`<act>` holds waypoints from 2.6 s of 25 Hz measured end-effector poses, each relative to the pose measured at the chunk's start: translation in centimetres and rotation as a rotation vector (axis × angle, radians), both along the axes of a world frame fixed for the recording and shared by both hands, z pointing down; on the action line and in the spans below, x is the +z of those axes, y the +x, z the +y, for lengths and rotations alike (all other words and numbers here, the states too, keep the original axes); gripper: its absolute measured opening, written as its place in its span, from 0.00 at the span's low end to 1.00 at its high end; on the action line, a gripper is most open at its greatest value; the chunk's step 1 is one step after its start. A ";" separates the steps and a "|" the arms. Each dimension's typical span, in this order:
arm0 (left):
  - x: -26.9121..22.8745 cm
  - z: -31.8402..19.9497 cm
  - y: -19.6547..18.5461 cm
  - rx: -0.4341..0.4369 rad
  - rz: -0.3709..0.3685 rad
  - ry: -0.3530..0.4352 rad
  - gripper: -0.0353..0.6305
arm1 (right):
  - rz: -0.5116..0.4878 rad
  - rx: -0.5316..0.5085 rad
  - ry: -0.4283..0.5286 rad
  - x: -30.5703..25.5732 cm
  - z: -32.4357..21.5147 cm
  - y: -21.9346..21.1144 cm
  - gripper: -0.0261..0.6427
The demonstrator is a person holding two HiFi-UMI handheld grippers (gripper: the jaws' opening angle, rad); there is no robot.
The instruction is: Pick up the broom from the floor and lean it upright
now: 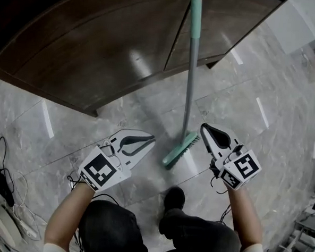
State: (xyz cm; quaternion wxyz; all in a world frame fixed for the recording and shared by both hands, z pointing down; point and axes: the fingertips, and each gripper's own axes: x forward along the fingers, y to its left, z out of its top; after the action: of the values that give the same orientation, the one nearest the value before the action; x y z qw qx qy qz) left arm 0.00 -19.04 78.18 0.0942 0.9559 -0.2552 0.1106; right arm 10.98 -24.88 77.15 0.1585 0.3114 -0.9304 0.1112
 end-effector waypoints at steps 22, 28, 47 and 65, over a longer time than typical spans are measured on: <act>-17.9 6.1 2.9 -0.112 -0.020 -0.266 0.07 | 0.126 0.002 -0.160 -16.2 8.4 4.5 0.04; -31.9 9.2 2.4 -0.140 -0.001 -0.274 0.07 | 0.146 -0.007 -0.150 -31.0 11.6 4.4 0.04; -68.3 23.5 2.3 -0.195 0.043 -0.239 0.07 | 0.088 0.144 -0.191 -67.3 26.1 7.2 0.04; -78.1 35.4 8.6 -0.480 0.134 -0.141 0.07 | -0.012 0.085 -0.036 -78.0 35.2 16.9 0.04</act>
State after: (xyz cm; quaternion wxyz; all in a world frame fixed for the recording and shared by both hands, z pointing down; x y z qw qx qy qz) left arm 8.55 16.37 0.04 0.2008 0.8643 -0.4595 0.0391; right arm 27.85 10.33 -0.81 0.1537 0.3471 -0.9150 0.1366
